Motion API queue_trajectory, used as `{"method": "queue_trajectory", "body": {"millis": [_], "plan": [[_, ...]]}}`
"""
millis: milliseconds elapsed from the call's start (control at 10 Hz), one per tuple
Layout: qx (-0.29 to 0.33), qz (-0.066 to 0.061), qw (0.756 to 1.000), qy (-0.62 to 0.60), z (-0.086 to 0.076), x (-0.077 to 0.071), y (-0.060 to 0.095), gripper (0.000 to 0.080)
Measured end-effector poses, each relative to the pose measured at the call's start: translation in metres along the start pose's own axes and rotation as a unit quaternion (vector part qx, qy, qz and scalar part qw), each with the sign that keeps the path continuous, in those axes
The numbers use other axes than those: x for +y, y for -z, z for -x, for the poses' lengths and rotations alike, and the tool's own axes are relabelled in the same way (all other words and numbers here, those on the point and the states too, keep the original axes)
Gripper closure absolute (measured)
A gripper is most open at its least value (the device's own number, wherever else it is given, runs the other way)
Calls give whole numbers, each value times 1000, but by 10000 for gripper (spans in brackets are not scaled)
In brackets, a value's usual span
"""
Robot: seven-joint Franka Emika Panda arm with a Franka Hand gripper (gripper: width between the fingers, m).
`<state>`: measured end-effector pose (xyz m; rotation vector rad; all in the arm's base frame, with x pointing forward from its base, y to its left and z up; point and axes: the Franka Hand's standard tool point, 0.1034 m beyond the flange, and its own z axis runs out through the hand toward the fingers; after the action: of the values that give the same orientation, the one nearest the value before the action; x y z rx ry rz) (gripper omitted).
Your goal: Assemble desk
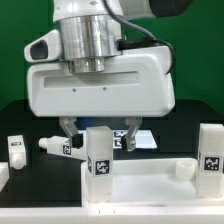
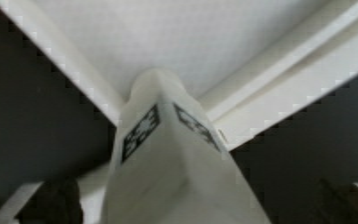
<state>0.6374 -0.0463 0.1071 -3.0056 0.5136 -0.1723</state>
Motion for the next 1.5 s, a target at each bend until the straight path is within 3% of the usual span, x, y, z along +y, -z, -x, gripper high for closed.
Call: {"method": "queue_trajectory", "body": {"millis": [200,300,400,500,700,1000,1200,1300,1500], "plan": [[-26,3,975,222,7,6,-4,151],[-25,3,978,207,7,6,-4,151],[-25,4,981,193,7,6,-4,273],[-26,4,984,175,7,6,-4,273],[-25,6,993,114,7,7,-4,516],[-16,19,993,-118,6,4,-4,515],[-7,26,935,-353,5,3,-5,515],[-8,17,909,-416,3,7,-4,515],[-9,16,889,-457,4,8,-4,515]]}}
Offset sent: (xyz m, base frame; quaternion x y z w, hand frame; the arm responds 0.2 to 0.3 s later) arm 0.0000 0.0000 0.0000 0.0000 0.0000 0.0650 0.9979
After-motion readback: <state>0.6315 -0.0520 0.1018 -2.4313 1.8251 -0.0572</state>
